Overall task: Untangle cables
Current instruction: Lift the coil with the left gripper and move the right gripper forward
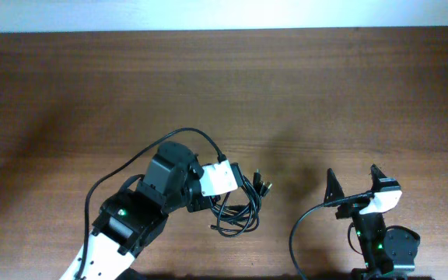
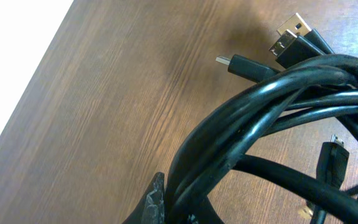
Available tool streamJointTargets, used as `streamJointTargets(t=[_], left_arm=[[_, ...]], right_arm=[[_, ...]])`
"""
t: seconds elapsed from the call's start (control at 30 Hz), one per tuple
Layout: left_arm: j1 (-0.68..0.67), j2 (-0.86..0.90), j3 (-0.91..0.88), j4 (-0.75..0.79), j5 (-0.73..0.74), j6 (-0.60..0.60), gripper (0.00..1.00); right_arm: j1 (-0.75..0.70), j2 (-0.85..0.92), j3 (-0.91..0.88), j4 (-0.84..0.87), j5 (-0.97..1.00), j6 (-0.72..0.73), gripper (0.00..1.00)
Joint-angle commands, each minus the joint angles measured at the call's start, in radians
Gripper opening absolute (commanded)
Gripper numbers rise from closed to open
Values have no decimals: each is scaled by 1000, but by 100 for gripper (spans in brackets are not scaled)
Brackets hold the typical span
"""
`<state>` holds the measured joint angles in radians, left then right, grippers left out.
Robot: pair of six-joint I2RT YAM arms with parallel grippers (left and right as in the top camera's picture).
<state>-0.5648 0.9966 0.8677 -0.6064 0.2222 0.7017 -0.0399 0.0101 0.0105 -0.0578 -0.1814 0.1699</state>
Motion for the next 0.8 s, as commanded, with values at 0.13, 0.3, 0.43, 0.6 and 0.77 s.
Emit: streamJointTargets(t=[0.13,0.3,0.43,0.6,0.77], left_arm=[[-4,-24,23,6,104,50,0],[-4,-24,23,34,241,-147,0],[-4,-24,23,73,236,-446,0],[-4,-24,23,161,-141,-1094,0],[-4,-21,22,182,-222,-1502,0]], right_arm=[[-6,-6,19,-1,-257,196,99],[-6,21,267,-285,-280,182,99],[-6,138,516,-595,-328,145,99],[-6,312,671,-672,-525,127,99],[-6,372,678,-622,-678,322,99]])
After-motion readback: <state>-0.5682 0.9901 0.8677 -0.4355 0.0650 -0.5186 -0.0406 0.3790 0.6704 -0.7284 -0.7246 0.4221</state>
